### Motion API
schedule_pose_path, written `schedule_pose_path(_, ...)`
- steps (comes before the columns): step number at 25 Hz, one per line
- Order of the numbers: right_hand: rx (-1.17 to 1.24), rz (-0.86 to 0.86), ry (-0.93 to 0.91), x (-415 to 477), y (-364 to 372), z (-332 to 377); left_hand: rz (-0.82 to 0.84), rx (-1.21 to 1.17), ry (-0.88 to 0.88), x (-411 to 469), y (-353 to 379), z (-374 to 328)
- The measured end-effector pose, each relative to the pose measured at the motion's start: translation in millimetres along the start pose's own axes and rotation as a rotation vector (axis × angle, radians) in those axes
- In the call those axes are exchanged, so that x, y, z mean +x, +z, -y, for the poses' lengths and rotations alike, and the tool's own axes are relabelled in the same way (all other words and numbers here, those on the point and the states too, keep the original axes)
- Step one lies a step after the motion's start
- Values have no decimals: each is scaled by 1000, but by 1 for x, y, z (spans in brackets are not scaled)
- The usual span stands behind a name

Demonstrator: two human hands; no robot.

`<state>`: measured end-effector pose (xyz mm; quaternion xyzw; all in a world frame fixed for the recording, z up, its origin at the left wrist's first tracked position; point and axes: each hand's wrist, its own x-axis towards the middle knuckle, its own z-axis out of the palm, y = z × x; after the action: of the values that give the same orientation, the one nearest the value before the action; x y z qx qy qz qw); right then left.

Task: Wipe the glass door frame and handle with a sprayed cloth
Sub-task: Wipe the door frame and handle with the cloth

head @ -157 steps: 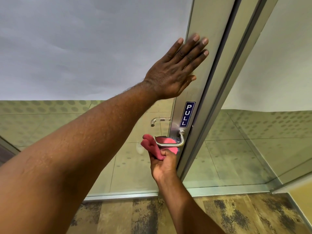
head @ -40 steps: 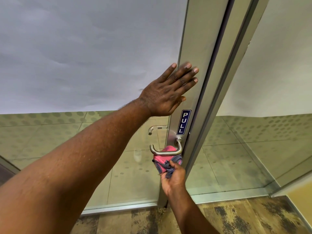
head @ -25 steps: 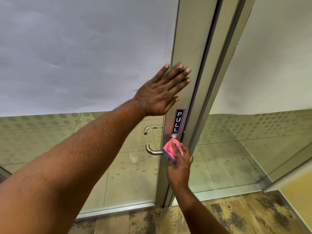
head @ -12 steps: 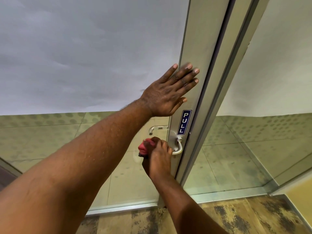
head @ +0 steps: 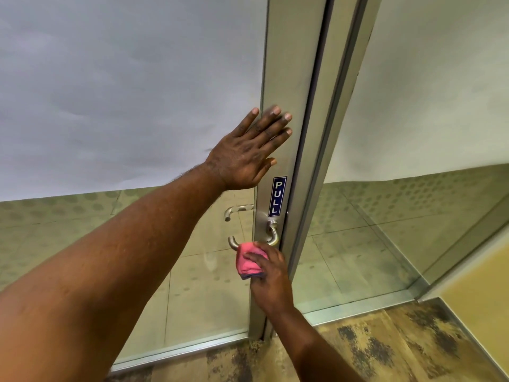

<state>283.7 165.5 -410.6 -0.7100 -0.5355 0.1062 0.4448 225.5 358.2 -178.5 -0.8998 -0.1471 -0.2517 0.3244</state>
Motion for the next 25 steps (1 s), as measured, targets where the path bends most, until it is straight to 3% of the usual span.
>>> schedule_pose_path(5,479,-142,307,3,-41,8,122,-66,-71,-2,-22,-8)
schedule_pose_path(9,659,-214,376,0,-63,18,175,-417,-192,-26,-46,-52)
schedule_pose_path(14,727,-217,350,-16,-88,32,396,-1271,-792,-79,-54,-131)
schedule_pose_path(17,739,-171,301,-32,-102,34,437,-1666,-1071,-100,-54,-156)
schedule_pose_path(21,778,-192,331,-54,-116,36,410,-1882,-1226,-111,-62,-174)
schedule_pose_path(25,741,-266,336,-70,-126,33,440,-1947,-1199,-114,-76,-185)
